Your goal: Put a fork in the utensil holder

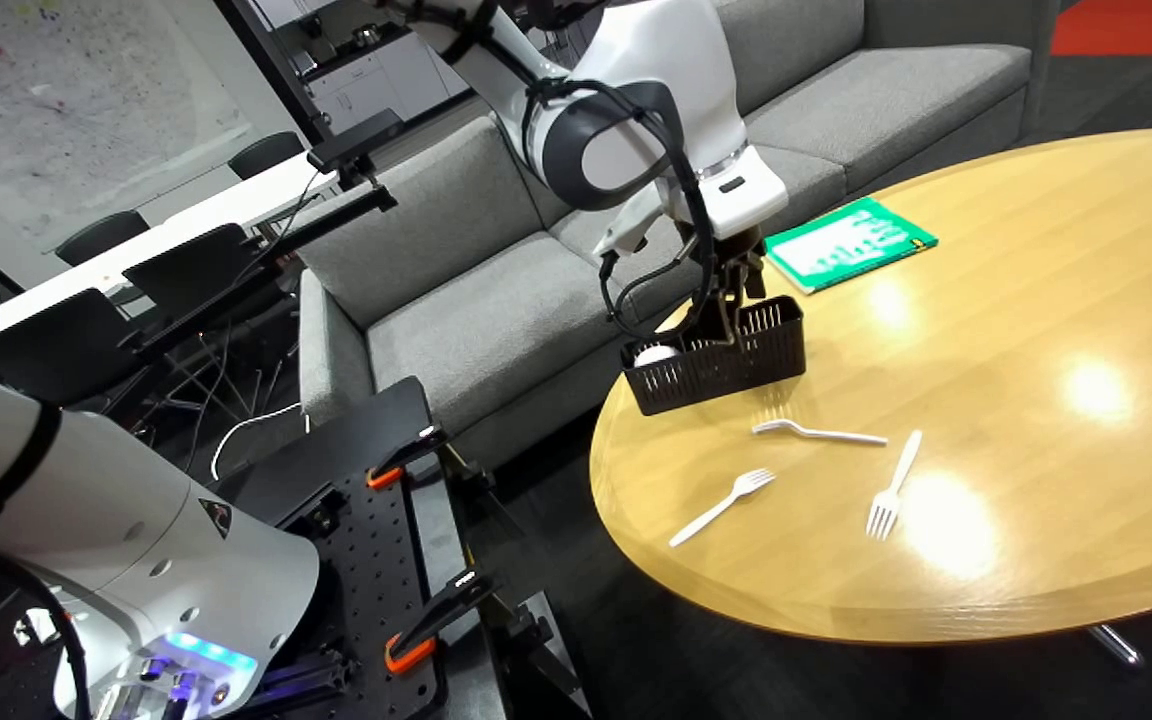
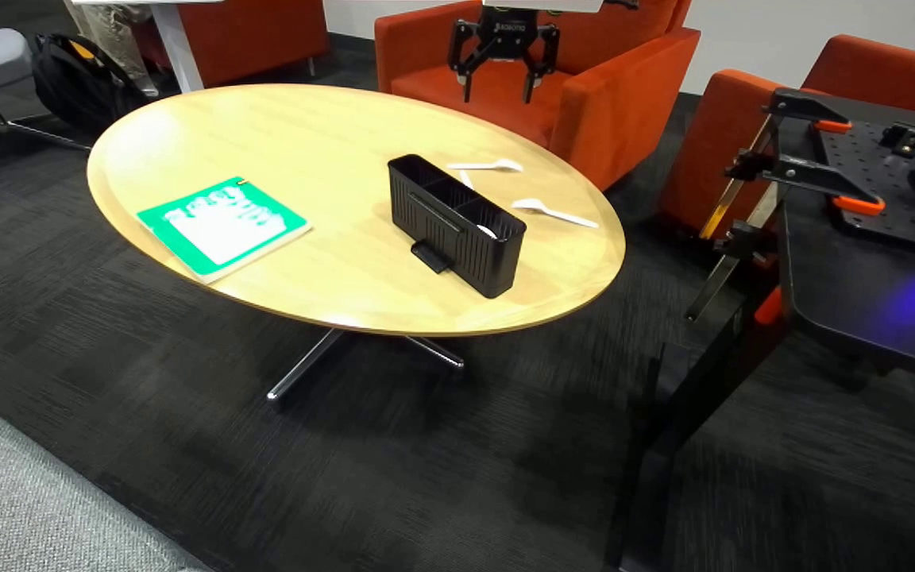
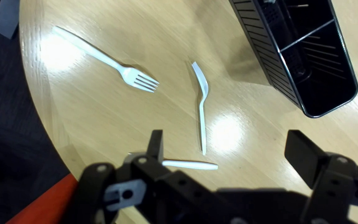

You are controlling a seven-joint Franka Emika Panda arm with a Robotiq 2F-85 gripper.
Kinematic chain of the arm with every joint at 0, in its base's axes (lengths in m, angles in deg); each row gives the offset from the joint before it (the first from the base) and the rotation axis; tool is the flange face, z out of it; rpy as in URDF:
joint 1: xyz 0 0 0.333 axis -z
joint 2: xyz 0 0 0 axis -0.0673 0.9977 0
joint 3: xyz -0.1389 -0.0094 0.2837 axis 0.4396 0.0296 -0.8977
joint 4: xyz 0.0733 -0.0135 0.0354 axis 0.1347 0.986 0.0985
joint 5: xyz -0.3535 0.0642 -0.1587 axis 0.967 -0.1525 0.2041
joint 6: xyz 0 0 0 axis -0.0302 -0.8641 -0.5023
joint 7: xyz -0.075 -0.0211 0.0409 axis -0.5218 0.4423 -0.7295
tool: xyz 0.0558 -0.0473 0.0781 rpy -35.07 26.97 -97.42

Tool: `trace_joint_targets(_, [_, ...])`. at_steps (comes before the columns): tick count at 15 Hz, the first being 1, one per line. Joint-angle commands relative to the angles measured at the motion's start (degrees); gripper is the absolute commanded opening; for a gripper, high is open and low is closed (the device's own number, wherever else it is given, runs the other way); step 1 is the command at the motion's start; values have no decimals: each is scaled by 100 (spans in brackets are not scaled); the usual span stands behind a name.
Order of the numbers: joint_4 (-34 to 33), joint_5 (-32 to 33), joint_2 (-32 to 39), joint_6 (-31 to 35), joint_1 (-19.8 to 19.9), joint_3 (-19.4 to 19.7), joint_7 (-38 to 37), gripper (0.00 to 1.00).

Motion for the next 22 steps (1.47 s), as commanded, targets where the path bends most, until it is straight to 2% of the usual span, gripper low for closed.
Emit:
trace_joint_targets(1, [-288,-40,305,-48,146,-78,66,100])
trace_joint_targets(4, [-635,-408,762,158,778,-554,494,100])
trace_joint_targets(9, [-1393,-766,1647,181,1328,-903,1149,100])
trace_joint_targets(15, [-2144,-923,2494,365,1171,-763,1101,100])
trace_joint_targets(22, [-2742,-969,3113,433,957,-542,938,100])
